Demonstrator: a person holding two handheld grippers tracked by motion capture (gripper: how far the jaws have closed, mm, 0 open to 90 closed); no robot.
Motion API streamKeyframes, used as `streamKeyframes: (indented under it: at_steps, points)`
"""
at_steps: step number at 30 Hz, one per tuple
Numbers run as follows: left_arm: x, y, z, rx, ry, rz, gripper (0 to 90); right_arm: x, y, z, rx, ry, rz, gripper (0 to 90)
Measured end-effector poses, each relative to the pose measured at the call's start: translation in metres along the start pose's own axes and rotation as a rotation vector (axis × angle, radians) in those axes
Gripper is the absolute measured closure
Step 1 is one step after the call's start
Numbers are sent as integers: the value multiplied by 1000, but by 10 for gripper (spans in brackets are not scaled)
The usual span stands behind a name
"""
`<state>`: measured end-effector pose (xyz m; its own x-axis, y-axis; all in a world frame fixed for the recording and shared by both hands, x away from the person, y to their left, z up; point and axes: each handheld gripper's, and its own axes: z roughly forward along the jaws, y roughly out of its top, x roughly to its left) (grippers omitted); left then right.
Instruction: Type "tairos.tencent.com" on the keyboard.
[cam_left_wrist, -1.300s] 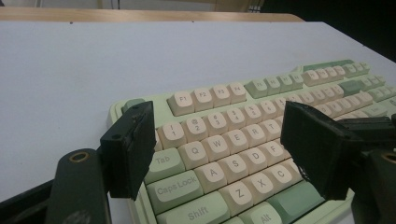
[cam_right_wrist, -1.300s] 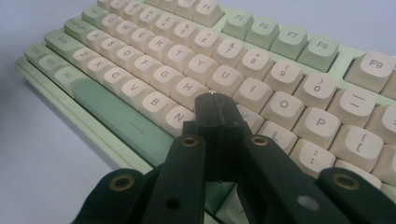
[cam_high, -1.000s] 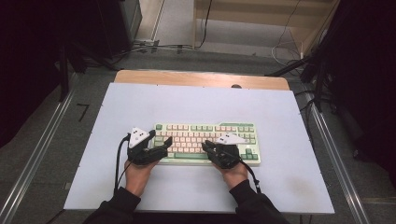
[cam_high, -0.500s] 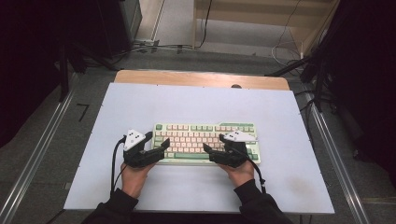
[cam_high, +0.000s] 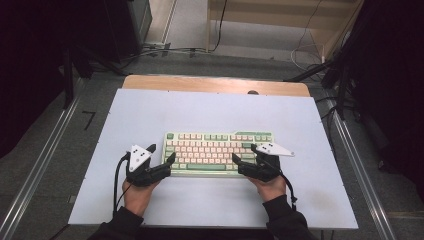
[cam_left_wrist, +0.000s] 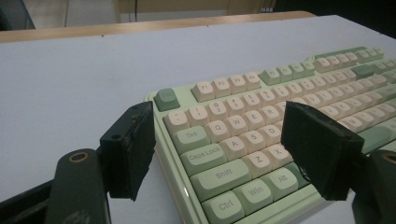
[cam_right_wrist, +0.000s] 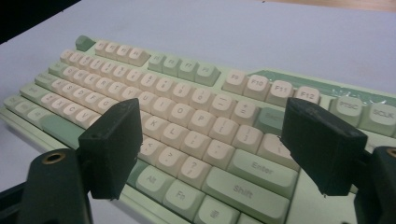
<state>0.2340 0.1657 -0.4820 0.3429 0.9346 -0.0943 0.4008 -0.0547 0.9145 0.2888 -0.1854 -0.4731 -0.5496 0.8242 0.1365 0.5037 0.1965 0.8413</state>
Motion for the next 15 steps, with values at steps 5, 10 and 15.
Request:
streamKeyframes:
  at_steps: [5,10,15]
  points:
    - [5,-2,-5,-8,10,-11,265,-9,-3,-9,-8,-9,9,191]
    - [10,-6,-11,-14,37,-21,265,-16,-9,-16,-8,-23,18,191]
    - [15,-8,-18,-24,45,-32,264,-20,-12,-22,-10,-37,23,192]
